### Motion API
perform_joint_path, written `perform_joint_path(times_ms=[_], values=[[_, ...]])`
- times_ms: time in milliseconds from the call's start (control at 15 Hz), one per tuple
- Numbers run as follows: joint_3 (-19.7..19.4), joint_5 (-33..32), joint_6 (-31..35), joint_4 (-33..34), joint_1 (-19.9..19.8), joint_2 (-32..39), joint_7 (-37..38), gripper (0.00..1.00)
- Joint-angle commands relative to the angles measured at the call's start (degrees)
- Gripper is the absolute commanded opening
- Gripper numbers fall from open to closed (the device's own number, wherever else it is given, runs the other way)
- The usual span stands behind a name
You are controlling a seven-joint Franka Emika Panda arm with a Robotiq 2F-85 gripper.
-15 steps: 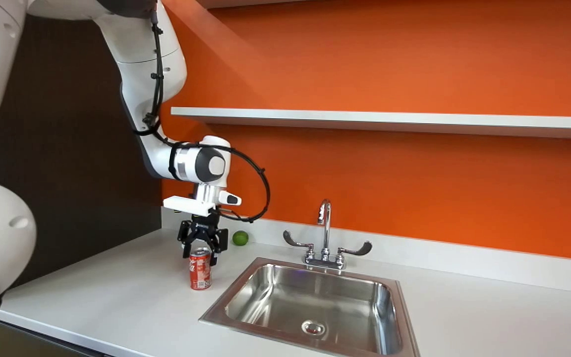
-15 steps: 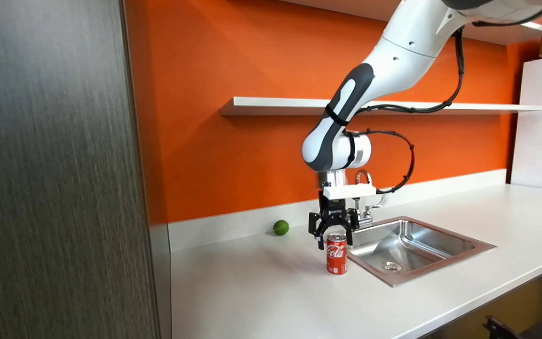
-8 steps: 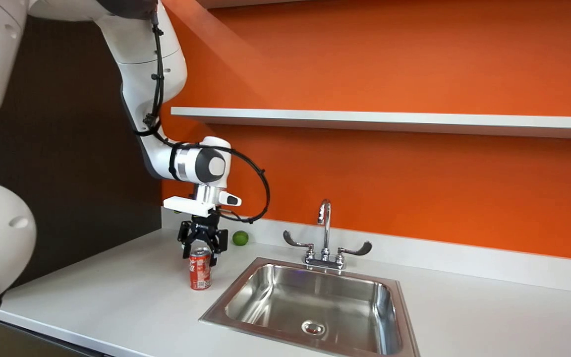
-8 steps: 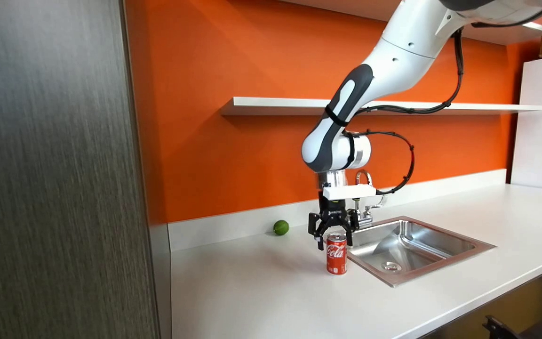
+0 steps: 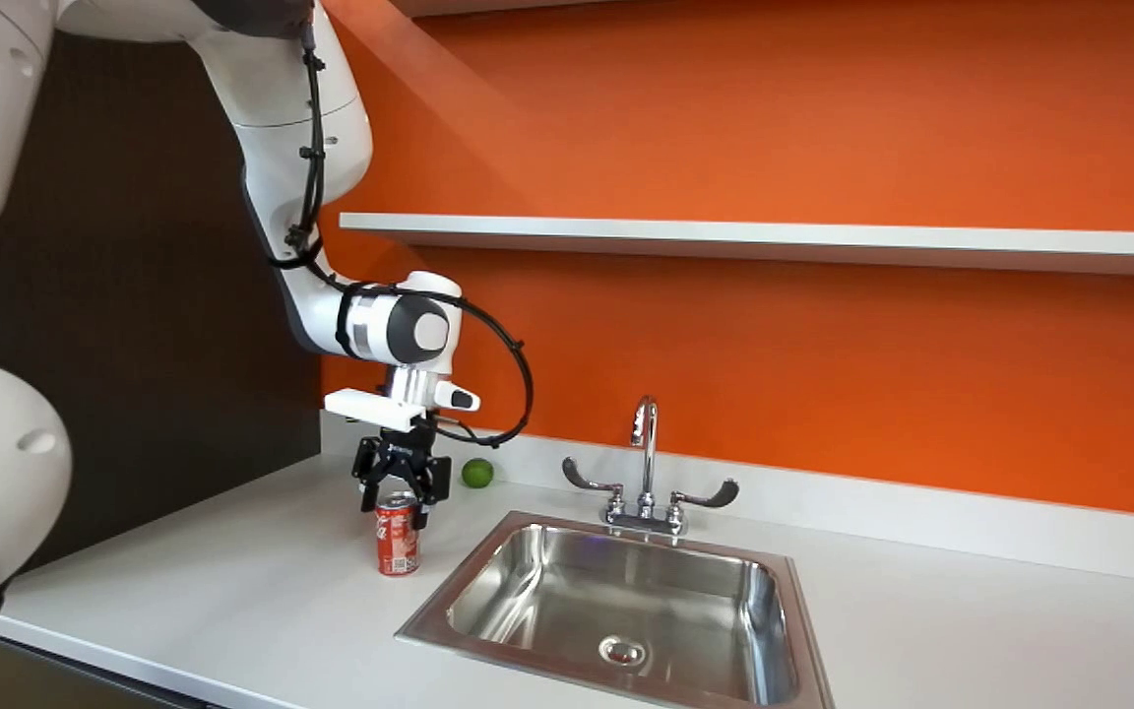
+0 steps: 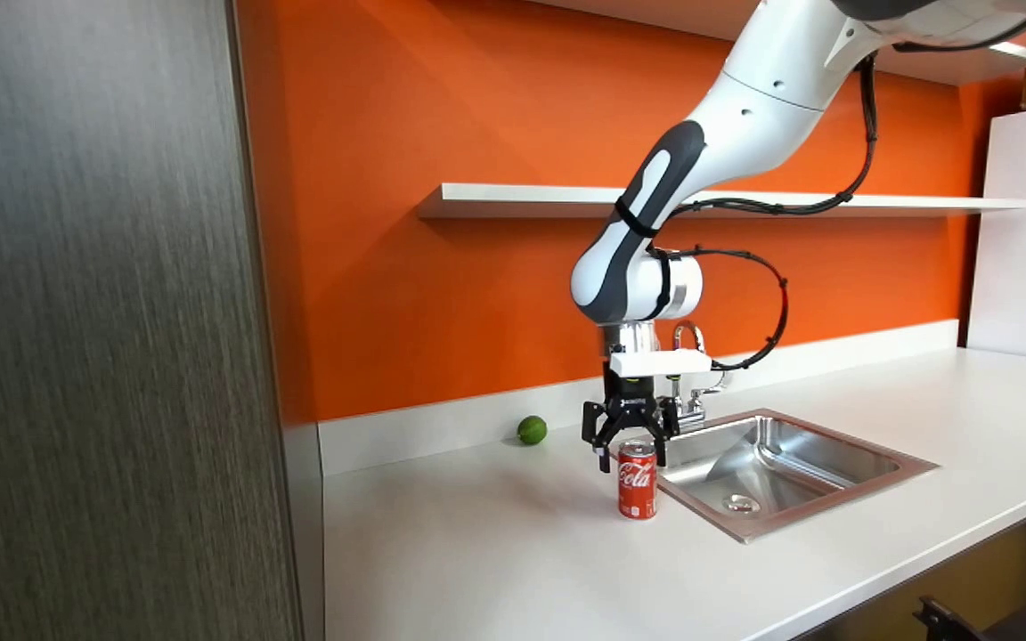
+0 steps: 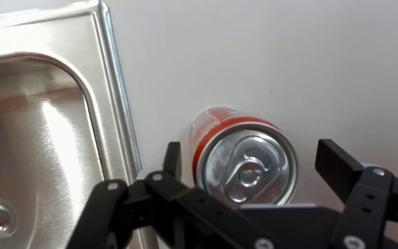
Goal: Put the red can in the sink.
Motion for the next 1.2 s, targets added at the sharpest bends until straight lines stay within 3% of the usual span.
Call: perform_joint_path(times_ms=[0, 400, 467, 533, 800, 1133], values=[[1.0, 1.3, -0.8, -0.3, -1.3, -0.7, -0.7, 1.0], [0.9, 1.7, -0.9, -0.6, -1.5, -0.8, -0.5, 1.0], [0.8, 1.7, -1.0, -0.6, -1.6, -0.8, -0.6, 0.75], [0.9, 1.8, -1.0, -0.6, -1.7, -0.8, -0.7, 0.74], [0.9, 2.2, -1.0, -0.5, -2.1, -0.7, -0.9, 0.42], [0.8, 2.7, -1.0, -0.4, -2.4, -1.3, -1.1, 0.39]])
